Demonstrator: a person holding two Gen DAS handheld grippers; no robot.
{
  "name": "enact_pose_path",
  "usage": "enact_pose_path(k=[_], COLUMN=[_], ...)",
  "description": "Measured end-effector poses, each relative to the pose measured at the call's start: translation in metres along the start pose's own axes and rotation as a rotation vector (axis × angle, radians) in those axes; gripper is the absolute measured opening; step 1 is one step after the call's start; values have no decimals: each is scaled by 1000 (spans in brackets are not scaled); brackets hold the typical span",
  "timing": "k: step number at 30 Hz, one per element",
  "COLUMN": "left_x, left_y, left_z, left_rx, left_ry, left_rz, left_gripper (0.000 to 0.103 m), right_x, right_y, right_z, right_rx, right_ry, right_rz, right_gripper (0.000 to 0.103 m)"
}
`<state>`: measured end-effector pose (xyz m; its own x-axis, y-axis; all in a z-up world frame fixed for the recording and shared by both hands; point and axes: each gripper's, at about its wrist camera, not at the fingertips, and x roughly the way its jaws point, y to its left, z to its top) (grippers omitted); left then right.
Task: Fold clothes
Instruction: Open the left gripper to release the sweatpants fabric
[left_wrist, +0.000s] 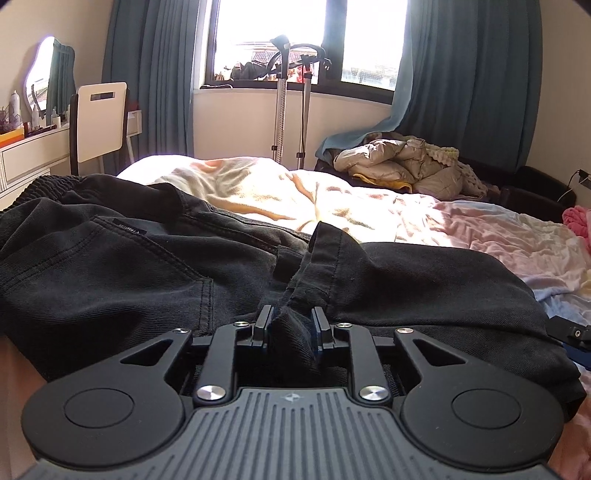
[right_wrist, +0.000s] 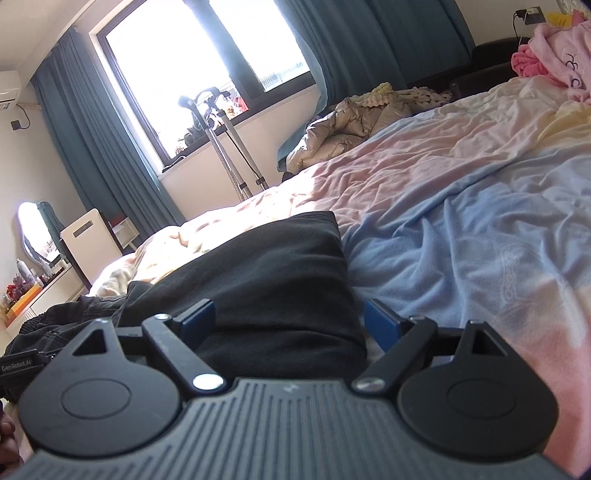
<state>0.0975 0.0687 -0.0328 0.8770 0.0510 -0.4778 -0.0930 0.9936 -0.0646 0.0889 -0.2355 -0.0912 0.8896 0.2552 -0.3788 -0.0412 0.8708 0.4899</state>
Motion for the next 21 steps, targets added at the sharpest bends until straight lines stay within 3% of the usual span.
enact_pose_path(k=[2, 5, 11, 21], left_x=[-8, -4, 29, 32], left_y=[5, 6, 11, 8], left_z=[7, 11, 0, -6], left_rx=[-32, -24, -12, 31], left_ry=[-58, -61, 44, 40], left_rz=[3, 17, 78, 93], left_gripper=[61, 61, 61, 61], right_x=[3, 7, 12, 23], right_y=[-2, -7, -15, -21], right_z=[-1, -2, -2, 2], right_rx=[19, 41, 94, 173], right_ry=[16, 29, 53, 147], right_rz=[5, 8, 45, 96], right_gripper=[88, 88, 88, 91])
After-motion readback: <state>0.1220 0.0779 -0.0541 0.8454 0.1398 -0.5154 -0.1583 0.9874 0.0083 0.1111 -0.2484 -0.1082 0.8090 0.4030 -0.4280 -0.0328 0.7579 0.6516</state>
